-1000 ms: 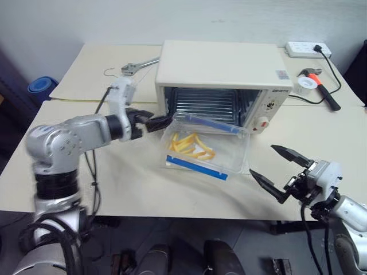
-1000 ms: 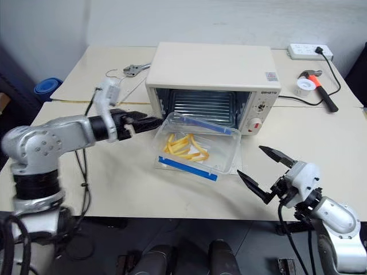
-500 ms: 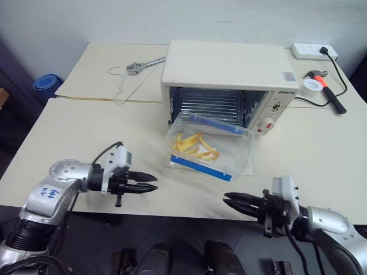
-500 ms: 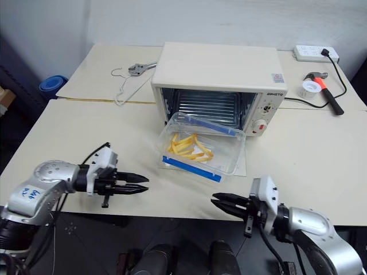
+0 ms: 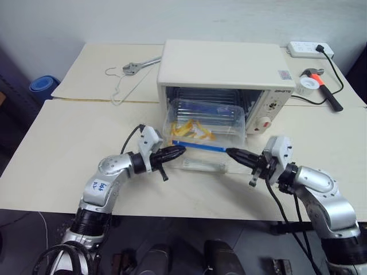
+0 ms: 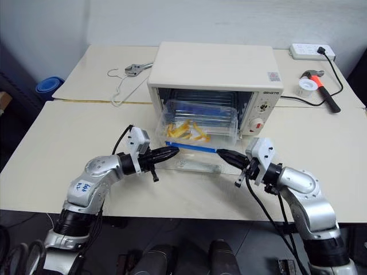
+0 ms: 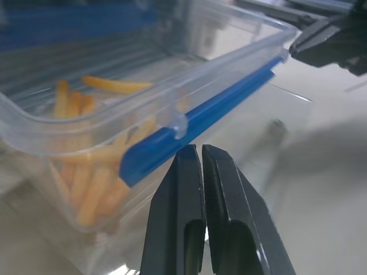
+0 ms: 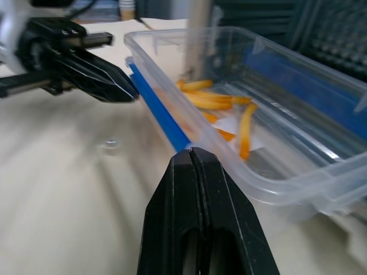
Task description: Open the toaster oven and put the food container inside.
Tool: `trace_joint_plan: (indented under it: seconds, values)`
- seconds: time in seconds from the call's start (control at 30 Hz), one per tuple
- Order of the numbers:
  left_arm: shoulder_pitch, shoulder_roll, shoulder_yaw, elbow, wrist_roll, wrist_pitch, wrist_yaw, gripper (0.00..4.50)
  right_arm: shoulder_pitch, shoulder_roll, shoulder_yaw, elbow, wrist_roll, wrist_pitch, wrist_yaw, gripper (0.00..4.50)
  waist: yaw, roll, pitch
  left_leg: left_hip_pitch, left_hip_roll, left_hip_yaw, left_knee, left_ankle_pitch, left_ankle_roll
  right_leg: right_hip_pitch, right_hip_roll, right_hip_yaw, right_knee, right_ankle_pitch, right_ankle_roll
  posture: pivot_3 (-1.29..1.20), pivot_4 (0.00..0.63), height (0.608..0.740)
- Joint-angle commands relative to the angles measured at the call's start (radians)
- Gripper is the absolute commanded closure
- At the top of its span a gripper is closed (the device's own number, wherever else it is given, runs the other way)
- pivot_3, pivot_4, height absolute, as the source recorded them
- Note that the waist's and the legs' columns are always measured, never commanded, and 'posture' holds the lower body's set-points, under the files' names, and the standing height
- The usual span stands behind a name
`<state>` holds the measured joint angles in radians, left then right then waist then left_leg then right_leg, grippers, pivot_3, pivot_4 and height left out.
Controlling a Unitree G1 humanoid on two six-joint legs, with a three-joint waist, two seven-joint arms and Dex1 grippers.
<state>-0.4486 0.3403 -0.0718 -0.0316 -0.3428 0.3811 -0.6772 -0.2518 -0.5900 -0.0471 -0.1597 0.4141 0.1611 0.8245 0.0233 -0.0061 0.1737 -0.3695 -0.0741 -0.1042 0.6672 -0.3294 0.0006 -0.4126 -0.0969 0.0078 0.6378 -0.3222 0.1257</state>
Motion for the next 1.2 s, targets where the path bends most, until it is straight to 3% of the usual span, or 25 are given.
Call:
trace_joint_plan:
  seconds: [0.03,0.33,0.5,0.57,0.7,0.83,0.93,1.1,1.2]
  values:
    - [-0.038,-0.033,0.039,0.042,0.027,-0.064,0.063,4.32,-0.069,0.050,0.000,0.096,-0.061,-0.097,-0.038,4.50,-0.001,0.000,0.000,0.000,0.000,0.000,0.000,0.000,0.000,0.000,0.000,0.000,0.000,0.000,0.000,0.00,0.150,0.740]
    - [-0.172,-0.122,0.051,0.245,0.105,-0.221,0.153,4.32,-0.245,0.193,-0.006,0.377,-0.233,-0.276,-0.226,4.50,-0.009,0.000,0.000,0.000,-0.001,0.001,0.000,0.000,-0.001,-0.002,0.001,0.000,0.004,0.000,0.000,0.00,0.150,0.740]
    - [-0.076,-0.052,0.046,0.123,0.063,-0.145,0.056,4.32,-0.186,0.145,-0.007,0.262,-0.127,-0.224,-0.059,4.50,-0.029,0.000,0.000,-0.001,0.000,0.001,-0.002,0.000,0.000,-0.003,0.000,-0.001,0.007,0.000,0.000,0.00,0.150,0.740]
    - [0.000,0.041,0.056,0.025,0.020,-0.096,-0.050,4.32,-0.130,0.068,-0.055,0.175,-0.021,-0.147,0.049,4.50,-0.031,0.000,0.000,-0.001,0.000,0.001,-0.002,0.000,0.000,-0.003,0.000,0.000,0.007,0.000,0.000,0.00,0.150,0.740]
    - [0.140,0.230,0.166,-0.117,-0.141,-0.014,-0.252,3.50,-0.008,-0.100,-0.170,0.129,0.098,-0.066,0.202,4.50,-0.026,0.001,0.000,-0.001,0.001,0.001,-0.002,0.000,-0.001,-0.003,-0.002,0.000,0.003,0.000,0.000,0.00,0.150,0.740]
    - [0.242,0.379,0.257,-0.134,-0.169,-0.041,-0.373,2.28,0.044,-0.200,-0.209,0.317,0.023,-0.134,0.265,4.50,-0.024,0.001,0.000,0.002,0.002,0.000,-0.001,0.000,0.000,0.003,-0.002,0.000,-0.002,0.000,-0.001,0.00,0.150,0.740]
    - [0.310,0.423,0.283,-0.145,-0.195,-0.190,-0.555,1.39,0.015,-0.198,-0.181,0.483,-0.026,-0.205,0.301,4.50,-0.024,0.001,0.000,0.003,0.001,0.001,-0.003,0.000,0.000,0.003,-0.003,0.001,-0.003,0.000,-0.001,0.00,0.150,0.740]
    - [0.316,0.446,0.296,-0.194,-0.326,-0.144,-0.682,0.05,-0.060,-0.107,-0.093,0.605,-0.069,-0.290,0.372,4.50,-0.031,0.003,0.001,0.002,0.003,0.001,-0.003,0.000,0.000,0.001,-0.002,0.000,-0.003,0.000,-0.001,0.00,0.150,0.740]
    - [0.313,0.456,0.289,-0.200,-0.335,-0.140,-0.709,0.05,-0.088,-0.069,-0.086,0.625,-0.054,-0.318,0.399,4.50,-0.031,0.004,0.001,0.002,0.003,0.002,-0.003,0.000,0.000,0.001,-0.002,0.000,-0.002,0.000,-0.001,0.00,0.150,0.740]
